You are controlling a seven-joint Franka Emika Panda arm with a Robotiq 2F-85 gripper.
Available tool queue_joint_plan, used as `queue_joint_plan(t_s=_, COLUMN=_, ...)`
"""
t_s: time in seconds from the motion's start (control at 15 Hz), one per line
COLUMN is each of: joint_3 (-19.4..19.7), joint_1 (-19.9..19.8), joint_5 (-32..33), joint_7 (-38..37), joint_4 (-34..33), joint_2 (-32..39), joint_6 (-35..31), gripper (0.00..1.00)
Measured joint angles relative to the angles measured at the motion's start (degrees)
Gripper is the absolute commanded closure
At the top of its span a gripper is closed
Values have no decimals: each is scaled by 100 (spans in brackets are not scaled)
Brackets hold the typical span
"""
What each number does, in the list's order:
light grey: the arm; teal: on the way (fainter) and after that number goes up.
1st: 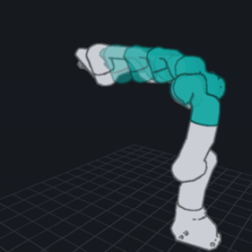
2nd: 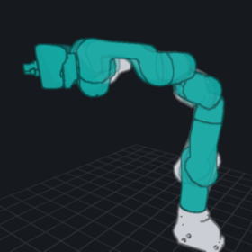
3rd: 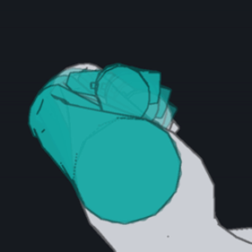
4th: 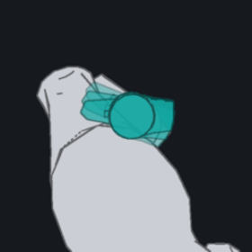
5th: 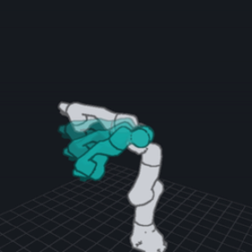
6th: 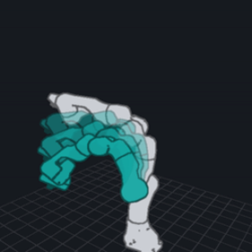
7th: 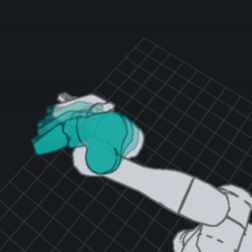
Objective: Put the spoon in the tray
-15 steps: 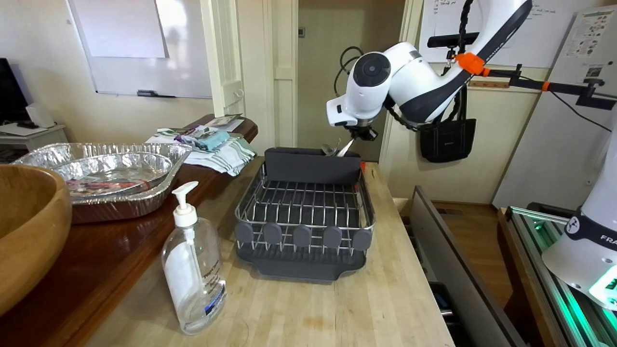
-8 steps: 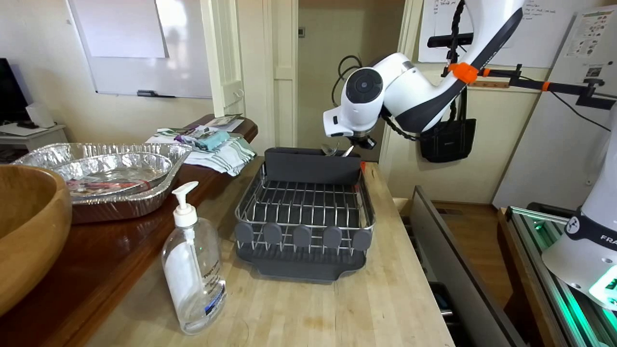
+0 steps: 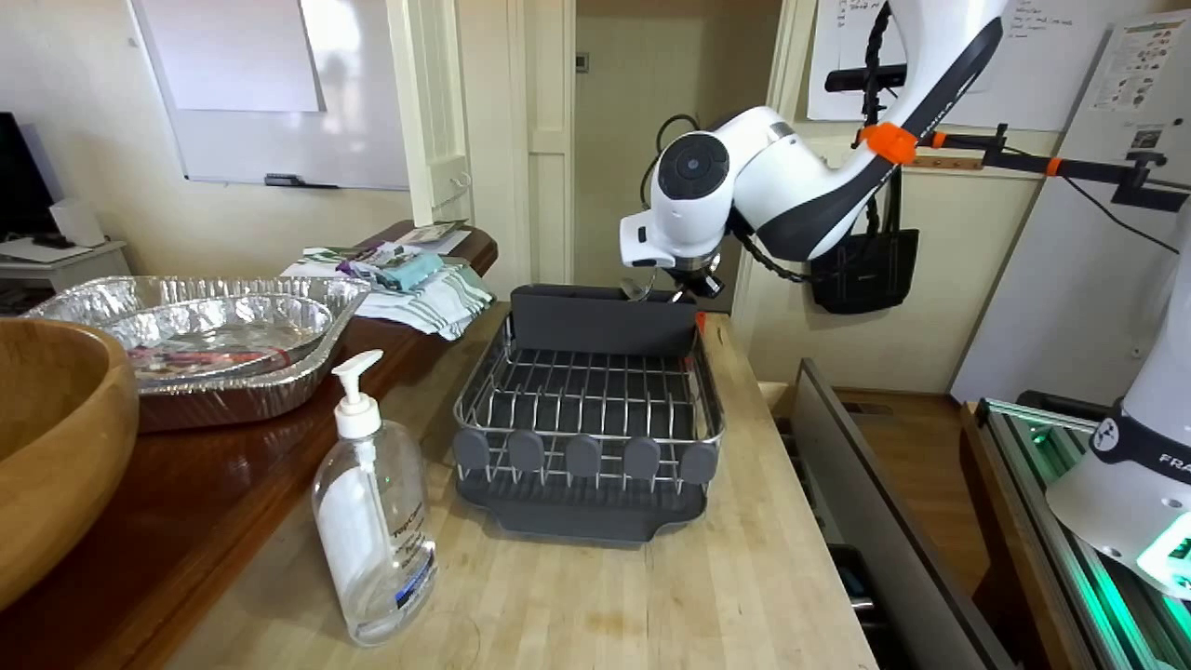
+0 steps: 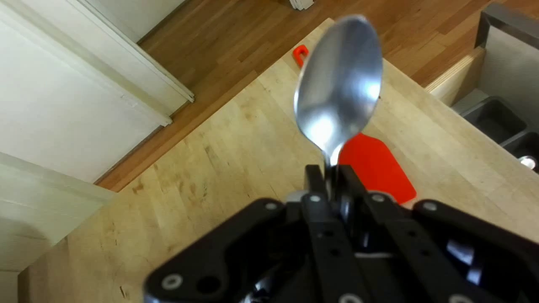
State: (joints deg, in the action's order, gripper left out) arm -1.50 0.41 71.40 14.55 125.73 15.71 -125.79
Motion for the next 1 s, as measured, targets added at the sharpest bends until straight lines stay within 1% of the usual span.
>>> queue_joint_plan(t_s=0.2, joint_3=-38, joint_1=12, joint_5=-63, joint_7=-68, joint_4=-47, joint_2=14, joint_6=0, gripper=42)
queue_joint_plan(t_s=0.27, joint_3=-49, joint_1=21, joint_5=-88, joint_7=-86, joint_4=-66, joint_2=23, joint_6=0, gripper=33)
queue_joint_plan(t_s=0.53, joint_3=-88, joint_1=39, joint_5=-185, joint_7=-116, joint_4=-138, joint_2=39, joint_6=0, gripper=4)
queue_joint_plan(t_s=0.6, joint_3=-97, joint_1=39, joint_5=-234, joint_7=-116, joint_4=-151, joint_2=36, joint_6=0, gripper=1)
queue_joint_plan(t_s=0.67, joint_3=-105, joint_1=39, joint_5=-291, joint_7=-116, joint_4=-169, joint_2=29, joint_6=-1, gripper=0)
queue_joint_plan(t_s=1.0, joint_3=-106, joint_1=28, joint_5=-574, joint_7=-112, joint_4=-245, joint_2=-84, joint_6=-24, gripper=0)
